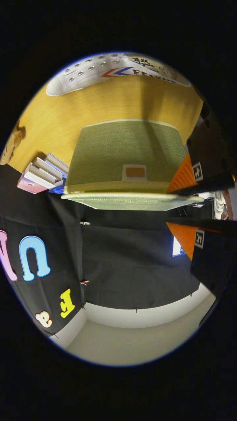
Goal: Open the storage box then place both shoes into the box .Put the left shoe in first, then the right shoe, with the right side of both shoes facing outward in a uniform manner.
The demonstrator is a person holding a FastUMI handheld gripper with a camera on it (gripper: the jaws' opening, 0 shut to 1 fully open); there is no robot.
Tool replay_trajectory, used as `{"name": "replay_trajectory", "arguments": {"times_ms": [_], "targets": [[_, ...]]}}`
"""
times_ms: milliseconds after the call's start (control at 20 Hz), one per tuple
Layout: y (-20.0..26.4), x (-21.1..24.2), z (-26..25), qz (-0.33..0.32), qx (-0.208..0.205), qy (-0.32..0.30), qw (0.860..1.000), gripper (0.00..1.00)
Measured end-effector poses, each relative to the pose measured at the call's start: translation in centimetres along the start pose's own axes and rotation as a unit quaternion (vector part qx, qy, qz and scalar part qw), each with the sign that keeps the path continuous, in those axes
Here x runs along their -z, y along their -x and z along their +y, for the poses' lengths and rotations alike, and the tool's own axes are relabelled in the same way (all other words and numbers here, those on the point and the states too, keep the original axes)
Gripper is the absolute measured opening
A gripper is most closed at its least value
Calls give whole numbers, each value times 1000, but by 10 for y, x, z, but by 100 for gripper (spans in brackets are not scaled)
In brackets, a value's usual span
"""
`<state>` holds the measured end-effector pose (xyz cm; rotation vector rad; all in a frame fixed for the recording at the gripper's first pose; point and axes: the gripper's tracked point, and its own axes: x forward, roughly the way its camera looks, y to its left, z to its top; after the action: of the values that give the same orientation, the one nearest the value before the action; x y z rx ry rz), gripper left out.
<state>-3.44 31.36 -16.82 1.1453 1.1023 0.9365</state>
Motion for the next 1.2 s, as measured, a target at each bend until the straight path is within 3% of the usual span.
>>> {"name": "replay_trajectory", "arguments": {"times_ms": [50,150,250,600,750,1200], "targets": [[-5,0,3,0,-1,0,1000,16],[-9,3,5,9,12,1,1000,16],[-14,-3,1,-2,31,16,999,5],[-19,-2,62,-2,27,38,999,5],[-32,0,100,2,32,75,997,5],[-139,15,179,17,28,109,993,5]]}}
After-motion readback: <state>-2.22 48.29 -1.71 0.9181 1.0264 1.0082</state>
